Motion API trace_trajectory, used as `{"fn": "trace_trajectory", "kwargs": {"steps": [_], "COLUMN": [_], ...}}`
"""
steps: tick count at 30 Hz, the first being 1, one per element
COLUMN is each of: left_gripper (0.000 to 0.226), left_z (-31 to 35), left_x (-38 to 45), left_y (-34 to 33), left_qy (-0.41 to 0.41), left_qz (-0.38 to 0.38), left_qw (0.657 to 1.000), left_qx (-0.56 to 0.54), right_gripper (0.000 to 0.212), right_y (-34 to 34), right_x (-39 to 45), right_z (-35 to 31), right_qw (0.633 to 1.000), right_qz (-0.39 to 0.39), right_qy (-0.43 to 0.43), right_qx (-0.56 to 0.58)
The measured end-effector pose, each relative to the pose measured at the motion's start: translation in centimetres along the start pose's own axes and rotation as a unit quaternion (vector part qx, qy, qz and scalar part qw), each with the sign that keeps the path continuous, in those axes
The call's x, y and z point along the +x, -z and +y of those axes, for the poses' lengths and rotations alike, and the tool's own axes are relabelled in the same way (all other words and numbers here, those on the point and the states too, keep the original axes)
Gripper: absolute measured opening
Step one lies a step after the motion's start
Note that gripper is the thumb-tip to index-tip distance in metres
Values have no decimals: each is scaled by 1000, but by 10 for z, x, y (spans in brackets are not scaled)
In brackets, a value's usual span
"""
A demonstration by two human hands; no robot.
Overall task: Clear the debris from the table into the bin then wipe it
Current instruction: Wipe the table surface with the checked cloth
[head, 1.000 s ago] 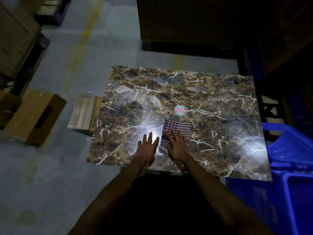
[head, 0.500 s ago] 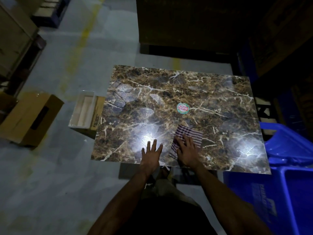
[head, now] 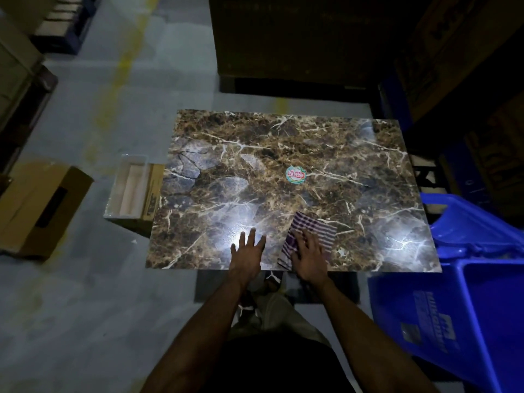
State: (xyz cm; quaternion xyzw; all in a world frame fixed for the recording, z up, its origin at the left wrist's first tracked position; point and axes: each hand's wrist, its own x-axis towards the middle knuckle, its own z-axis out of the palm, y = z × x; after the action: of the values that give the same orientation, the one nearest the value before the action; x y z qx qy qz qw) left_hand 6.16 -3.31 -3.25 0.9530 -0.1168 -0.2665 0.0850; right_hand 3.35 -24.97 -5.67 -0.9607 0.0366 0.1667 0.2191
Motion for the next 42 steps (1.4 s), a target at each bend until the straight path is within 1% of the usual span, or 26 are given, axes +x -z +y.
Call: {"fn": "trace_trajectory", "kwargs": {"steps": [2, 4, 6, 8, 11, 14, 17, 19, 22, 24, 26, 29, 31, 33, 35, 37, 39, 42], "left_gripper": [78, 81, 83, 82, 73, 69, 73, 73, 73, 78, 80, 79, 73, 65, 62, 61, 59, 56], "left_z": [2, 2, 3, 3, 5, 9, 16, 20, 23, 24, 25, 28, 33, 40, 46, 53, 61, 72], "left_x": [0, 0, 0, -2, 1, -2, -10, -13, -14, -14, -12, -11, -10, -9, -7, -4, -2, 4], "left_y": [1, 4, 4, 2, -4, -9, -13, -12, -6, -4, -5, -8, -9, -9, -8, -7, -6, -1], "left_qy": [3, 3, 0, -2, 6, 16, 21, 24, 32, 33, 37, 52, 54, 52, 60, 73, 82, 110], "left_qz": [-2, -4, 3, 7, 11, 9, 15, 11, 11, 8, 10, 19, 14, 14, 14, 14, 16, 18], "left_qw": [1000, 1000, 1000, 1000, 1000, 1000, 1000, 1000, 999, 999, 999, 998, 998, 999, 998, 997, 996, 994], "left_qx": [-3, -6, -2, 0, -16, -19, -6, -10, -20, -24, -30, -25, -13, 10, 17, 10, 10, 5], "right_gripper": [66, 66, 66, 65, 54, 58, 59, 59, 59, 61, 62, 66, 68, 67, 65, 64, 61, 58], "right_y": [-5, -5, -3, 3, 16, 20, 8, 0, 0, 8, 18, 27, 30, 27, 22, 22, 28, 52], "right_x": [-8, -22, -34, -38, -25, -3, 5, -3, -20, -21, -15, 3, 16, 25, 19, 3, -12, -16], "right_z": [-7, -5, 8, 27, 44, 29, 7, 3, 26, 52, 69, 66, 50, 35, 31, 44, 74, 121], "right_qw": [1000, 998, 996, 995, 997, 999, 1000, 1000, 996, 996, 997, 997, 997, 998, 996, 990, 986, 990], "right_qz": [-12, -29, -33, -35, -10, 15, 14, 10, 7, 11, 30, 58, 54, 39, 14, -29, -44, -27], "right_qy": [13, 47, 78, 92, 78, 35, -9, 13, 85, 85, 54, 20, 13, 29, 80, 135, 163, 135], "right_qx": [4, -6, -12, -11, 2, 20, 12, 19, 25, 36, 40, 45, 44, 36, 21, -3, -10, -5]}}
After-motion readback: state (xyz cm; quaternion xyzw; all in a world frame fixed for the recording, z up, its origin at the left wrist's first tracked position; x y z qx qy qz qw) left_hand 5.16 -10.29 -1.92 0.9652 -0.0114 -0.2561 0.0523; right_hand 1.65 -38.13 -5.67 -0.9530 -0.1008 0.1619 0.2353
